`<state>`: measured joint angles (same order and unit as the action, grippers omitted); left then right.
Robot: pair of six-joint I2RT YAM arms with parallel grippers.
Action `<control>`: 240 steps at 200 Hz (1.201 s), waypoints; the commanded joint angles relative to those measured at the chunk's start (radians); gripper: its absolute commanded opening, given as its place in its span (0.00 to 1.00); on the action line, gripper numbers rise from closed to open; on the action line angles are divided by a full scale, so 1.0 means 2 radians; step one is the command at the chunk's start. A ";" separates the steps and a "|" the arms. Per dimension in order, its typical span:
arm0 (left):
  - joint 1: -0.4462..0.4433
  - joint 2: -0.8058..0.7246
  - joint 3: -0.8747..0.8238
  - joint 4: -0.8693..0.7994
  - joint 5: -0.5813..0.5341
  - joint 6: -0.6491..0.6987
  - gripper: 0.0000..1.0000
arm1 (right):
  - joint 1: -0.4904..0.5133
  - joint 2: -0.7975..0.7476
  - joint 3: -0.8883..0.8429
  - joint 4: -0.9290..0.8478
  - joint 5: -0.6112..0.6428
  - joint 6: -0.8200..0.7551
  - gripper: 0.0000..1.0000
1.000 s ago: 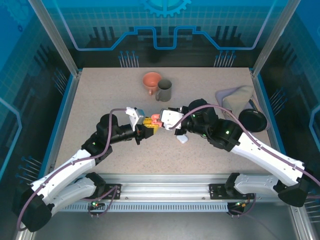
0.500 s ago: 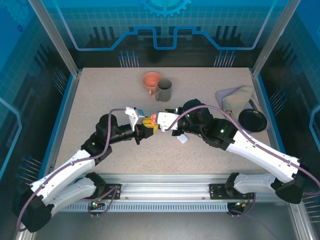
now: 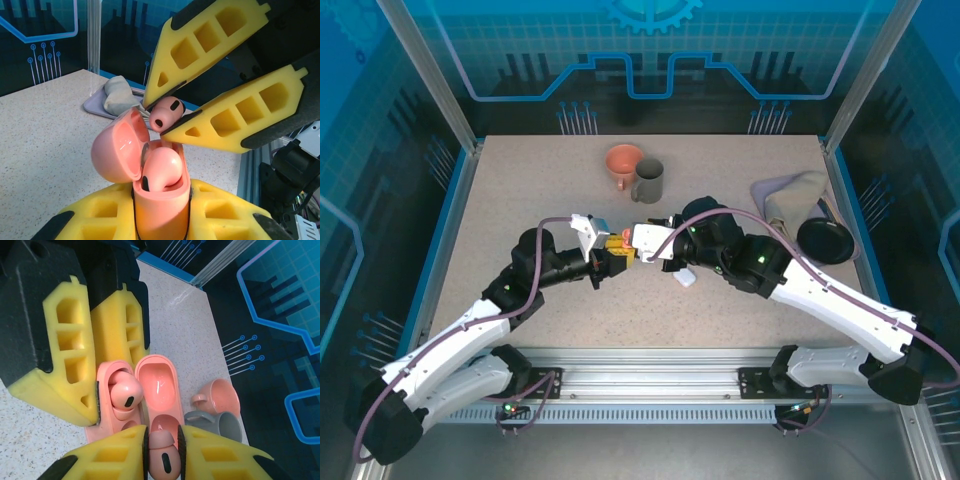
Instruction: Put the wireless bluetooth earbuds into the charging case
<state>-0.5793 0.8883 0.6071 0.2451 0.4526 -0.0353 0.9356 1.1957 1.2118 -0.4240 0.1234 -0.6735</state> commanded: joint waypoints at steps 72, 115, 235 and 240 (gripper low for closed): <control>-0.004 -0.005 0.006 0.019 0.011 0.007 0.00 | -0.010 0.004 0.016 -0.031 -0.038 0.036 0.23; -0.005 -0.004 0.006 0.019 0.011 0.008 0.00 | -0.015 -0.001 0.011 -0.014 0.004 0.021 0.22; -0.004 0.005 0.007 0.023 0.010 0.010 0.00 | -0.015 -0.010 0.002 -0.018 0.016 -0.026 0.22; -0.004 0.005 0.008 0.023 0.010 0.010 0.00 | -0.015 -0.010 0.002 -0.019 0.017 -0.028 0.22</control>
<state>-0.5808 0.8959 0.6071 0.2462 0.4637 -0.0277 0.9154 1.1961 1.2247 -0.4500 0.1394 -0.6956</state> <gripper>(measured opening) 0.204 0.221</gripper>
